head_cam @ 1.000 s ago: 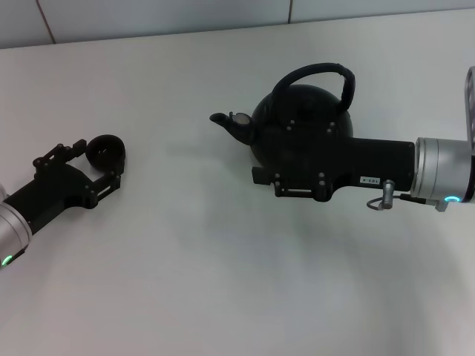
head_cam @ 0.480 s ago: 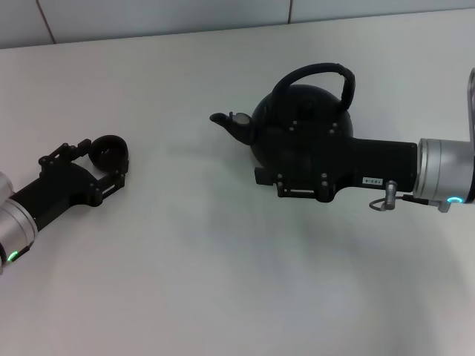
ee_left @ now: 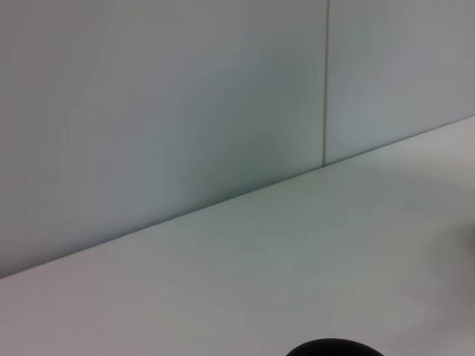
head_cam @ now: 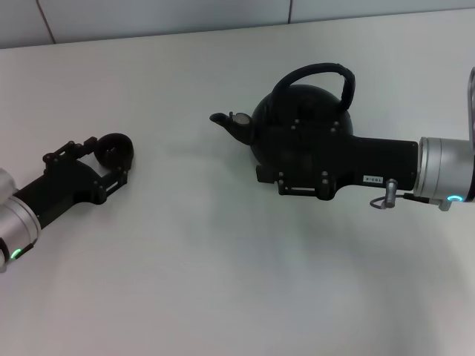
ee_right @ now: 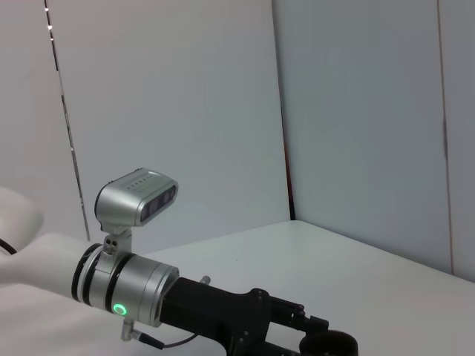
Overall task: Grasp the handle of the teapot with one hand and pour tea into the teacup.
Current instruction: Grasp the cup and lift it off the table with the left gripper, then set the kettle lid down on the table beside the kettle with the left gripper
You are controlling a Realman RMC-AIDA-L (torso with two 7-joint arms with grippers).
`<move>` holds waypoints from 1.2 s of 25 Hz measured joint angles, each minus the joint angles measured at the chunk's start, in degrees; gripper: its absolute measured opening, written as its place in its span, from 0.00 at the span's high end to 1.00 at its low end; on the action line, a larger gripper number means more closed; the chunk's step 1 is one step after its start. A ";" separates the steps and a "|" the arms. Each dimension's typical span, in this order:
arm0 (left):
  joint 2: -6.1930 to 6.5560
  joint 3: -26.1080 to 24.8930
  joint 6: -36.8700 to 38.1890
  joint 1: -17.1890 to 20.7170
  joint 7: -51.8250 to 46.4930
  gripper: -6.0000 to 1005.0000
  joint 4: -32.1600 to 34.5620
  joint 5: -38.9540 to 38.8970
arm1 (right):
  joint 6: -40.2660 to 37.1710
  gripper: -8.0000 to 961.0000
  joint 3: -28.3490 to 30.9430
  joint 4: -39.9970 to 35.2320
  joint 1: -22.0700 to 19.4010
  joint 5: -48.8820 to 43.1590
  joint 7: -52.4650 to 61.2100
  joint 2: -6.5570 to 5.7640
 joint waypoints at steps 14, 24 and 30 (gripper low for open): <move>0.01 11.48 2.58 -0.33 -5.91 0.33 5.26 0.00 | 0.25 0.26 -0.01 0.05 0.23 0.00 -0.03 -0.05; 0.01 16.34 1.96 -0.97 -6.50 0.33 5.88 0.01 | 0.55 0.26 -0.01 0.09 -0.02 0.00 -0.03 0.01; 0.01 16.52 1.75 -0.91 -6.50 0.33 5.42 0.00 | 0.56 0.26 -0.09 0.09 -0.03 0.00 -0.02 0.00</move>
